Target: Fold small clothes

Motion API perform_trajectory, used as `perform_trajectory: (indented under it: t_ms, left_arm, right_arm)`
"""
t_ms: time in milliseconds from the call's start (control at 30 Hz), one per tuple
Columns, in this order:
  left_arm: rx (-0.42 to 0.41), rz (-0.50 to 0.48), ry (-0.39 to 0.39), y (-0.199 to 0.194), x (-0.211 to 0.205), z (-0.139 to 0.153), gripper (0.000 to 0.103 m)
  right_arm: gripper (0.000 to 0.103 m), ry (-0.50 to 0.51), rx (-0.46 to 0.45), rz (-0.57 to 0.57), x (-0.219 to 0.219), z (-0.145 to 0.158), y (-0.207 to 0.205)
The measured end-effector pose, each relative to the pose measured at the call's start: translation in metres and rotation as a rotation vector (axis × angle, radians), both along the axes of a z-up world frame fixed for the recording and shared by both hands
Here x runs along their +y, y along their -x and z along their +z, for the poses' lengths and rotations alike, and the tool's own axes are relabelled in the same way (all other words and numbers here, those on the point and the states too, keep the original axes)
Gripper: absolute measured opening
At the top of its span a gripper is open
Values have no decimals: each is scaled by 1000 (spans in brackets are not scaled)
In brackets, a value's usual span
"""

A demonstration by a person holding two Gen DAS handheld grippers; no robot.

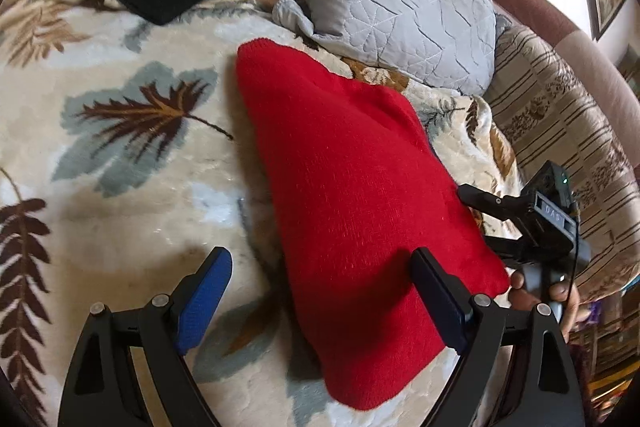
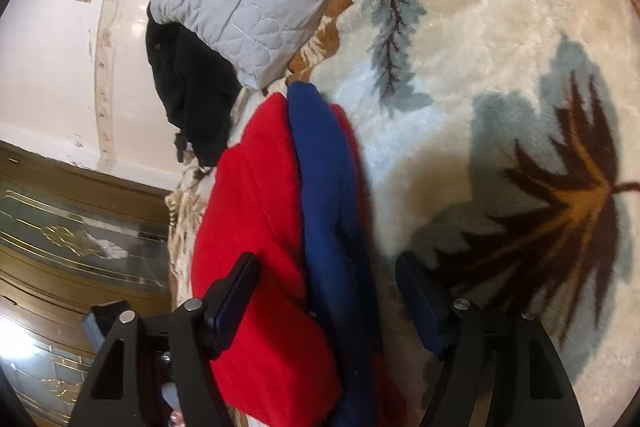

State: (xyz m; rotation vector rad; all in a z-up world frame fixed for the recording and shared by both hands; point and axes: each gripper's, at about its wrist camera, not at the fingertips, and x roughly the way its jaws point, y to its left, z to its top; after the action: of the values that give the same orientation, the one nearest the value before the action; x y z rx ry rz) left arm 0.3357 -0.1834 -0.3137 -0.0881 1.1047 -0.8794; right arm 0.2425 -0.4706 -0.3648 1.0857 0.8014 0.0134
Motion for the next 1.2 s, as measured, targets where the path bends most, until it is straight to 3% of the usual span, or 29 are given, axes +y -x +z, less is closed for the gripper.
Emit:
perform_trajectory:
  t_ms: [267,333,367,500,600,900,1200]
  left_arm:
    - [83,1,83,-7,-7,-8,90]
    - [80,0,105,-6,-8,-8,82]
    - [79,-8,121,-6,-9,-8,70]
    - [57,5,131,-5,-9,-6,52]
    - [26,7,136,-3,-8,-1,45]
    - [-63,36,108,3,7,22,40]
    - [-128,53,97,16,31,47,40]
  right_arm:
    - [76,55,-23,93,22,2,-29]
    - [76,73,-19,92,27,4,-32]
    - [75,83,-17,91,29,5,-33]
    - [53,154,-11,95,40,11,-32]
    - [47,209,-8,86,45,21,-29]
    - [42,366,-37,103,77,51,-26]
    - [42,448,-100,111,109,76,-18]
